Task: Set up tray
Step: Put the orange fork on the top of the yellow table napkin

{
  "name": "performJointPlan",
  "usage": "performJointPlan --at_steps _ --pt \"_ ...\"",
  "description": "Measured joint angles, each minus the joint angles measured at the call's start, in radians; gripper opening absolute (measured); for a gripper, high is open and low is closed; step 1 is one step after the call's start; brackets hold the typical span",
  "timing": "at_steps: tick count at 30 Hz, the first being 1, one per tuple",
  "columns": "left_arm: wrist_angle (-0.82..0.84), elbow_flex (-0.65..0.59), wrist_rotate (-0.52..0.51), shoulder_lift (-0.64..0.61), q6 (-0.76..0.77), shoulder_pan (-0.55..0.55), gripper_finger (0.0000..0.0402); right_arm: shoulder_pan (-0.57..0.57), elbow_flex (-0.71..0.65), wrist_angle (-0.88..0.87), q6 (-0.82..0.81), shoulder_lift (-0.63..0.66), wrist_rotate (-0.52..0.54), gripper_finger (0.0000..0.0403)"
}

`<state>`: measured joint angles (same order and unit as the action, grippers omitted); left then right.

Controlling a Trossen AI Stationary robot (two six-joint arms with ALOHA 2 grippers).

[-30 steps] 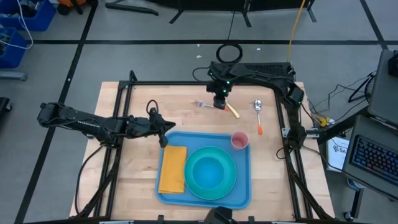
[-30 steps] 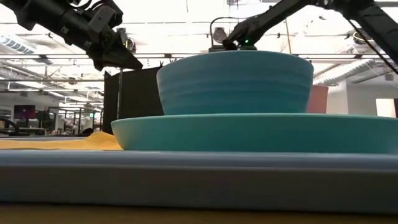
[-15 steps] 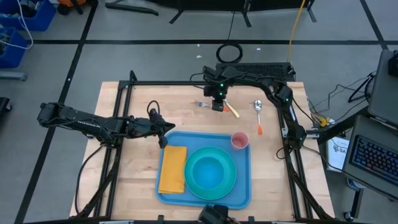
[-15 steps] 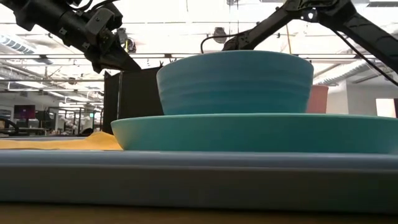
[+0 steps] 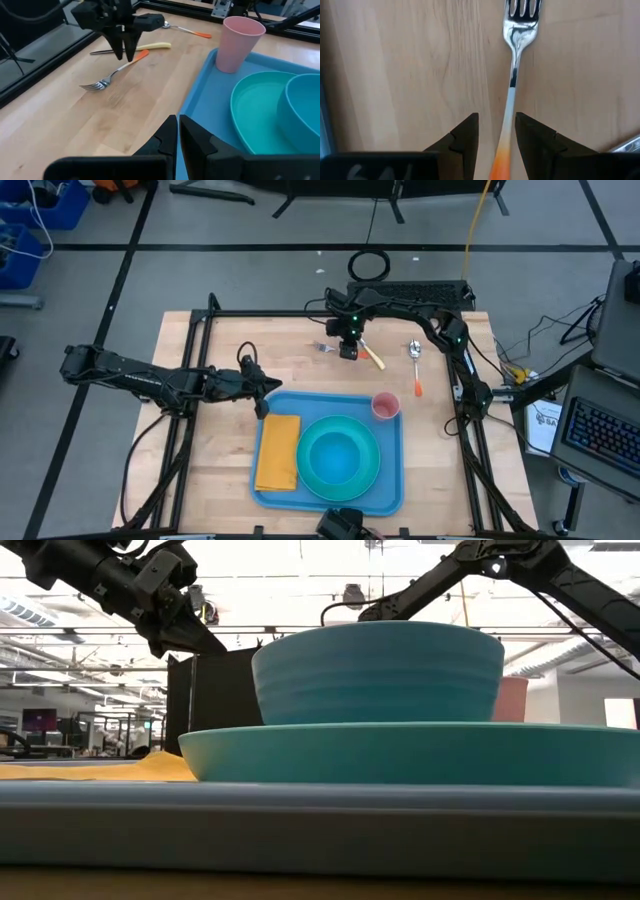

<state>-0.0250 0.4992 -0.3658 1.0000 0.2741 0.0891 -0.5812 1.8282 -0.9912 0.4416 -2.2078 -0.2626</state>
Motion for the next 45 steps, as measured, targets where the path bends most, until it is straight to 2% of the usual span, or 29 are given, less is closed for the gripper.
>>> performJointPlan --at_steps 8,18,37,40,45 --pt "0.0 0.0 0.002 0.0 -0.001 0.0 0.0021 0.001 -0.005 0.015 0.005 0.0 0.0 0.0119" --pt "-0.001 0.0 0.002 0.008 -0.001 0.0 0.0021 0.004 -0.106 0.122 0.001 0.005 -0.003 0.0119" --pt "0.001 0.0 0.001 0.008 -0.004 0.0 0.0021 0.007 -0.112 0.173 0.017 0.009 0.032 0.0119" --pt "0.008 0.0 0.001 0.008 -0.004 0.0 0.0021 0.007 -0.112 0.187 0.017 0.009 0.078 0.0119" --pt "0.023 0.0 0.0 0.008 -0.004 0.0 0.0021 0.007 -0.112 0.206 0.024 0.01 0.078 0.0118"
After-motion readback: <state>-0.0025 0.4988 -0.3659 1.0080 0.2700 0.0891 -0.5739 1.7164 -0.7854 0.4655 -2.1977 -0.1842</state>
